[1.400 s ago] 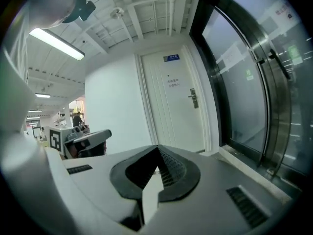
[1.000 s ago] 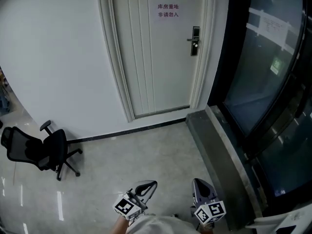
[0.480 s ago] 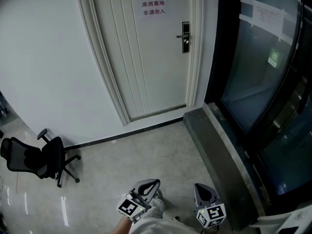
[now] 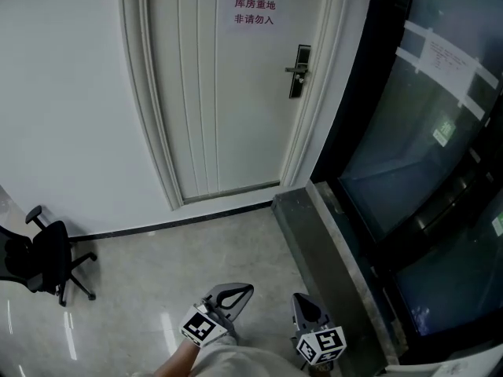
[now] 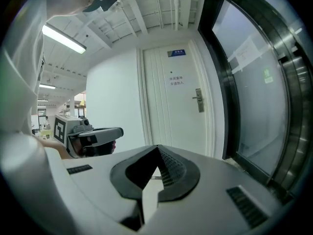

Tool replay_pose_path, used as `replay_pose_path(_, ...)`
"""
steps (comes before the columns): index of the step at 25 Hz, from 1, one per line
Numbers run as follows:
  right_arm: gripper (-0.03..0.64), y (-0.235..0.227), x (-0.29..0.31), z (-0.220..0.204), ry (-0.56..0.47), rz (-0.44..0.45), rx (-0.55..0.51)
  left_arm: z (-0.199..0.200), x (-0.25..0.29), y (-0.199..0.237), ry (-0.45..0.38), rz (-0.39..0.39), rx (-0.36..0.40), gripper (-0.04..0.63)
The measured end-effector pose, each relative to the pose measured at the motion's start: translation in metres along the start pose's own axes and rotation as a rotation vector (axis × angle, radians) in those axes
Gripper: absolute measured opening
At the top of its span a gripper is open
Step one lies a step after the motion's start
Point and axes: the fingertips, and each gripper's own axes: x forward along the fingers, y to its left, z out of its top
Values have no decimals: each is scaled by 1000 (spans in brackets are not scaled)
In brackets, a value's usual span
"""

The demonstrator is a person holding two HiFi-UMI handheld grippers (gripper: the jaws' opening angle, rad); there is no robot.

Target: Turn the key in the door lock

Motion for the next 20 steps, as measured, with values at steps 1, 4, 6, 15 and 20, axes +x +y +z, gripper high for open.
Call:
replay_pose_path(1, -8, -3, 10, 5, -6, -13, -1, 4, 4, 10, -11, -13, 5, 3)
replay_pose_path(4, -8, -8, 41, 14, -19, -35, 3, 12, 9, 43, -35, -13, -10, 3)
replay_pose_path(6, -8, -8, 59, 16, -20, -40, 8, 9, 12, 67, -14, 11, 0, 3)
replay_pose_path(15, -8, -48, 106, 10, 33, -59, 61, -25, 57, 112, 89, 36, -52, 3)
replay_pose_path(20, -8, -105, 134, 13, 37, -52, 79, -22, 107, 138, 47, 62, -115, 3)
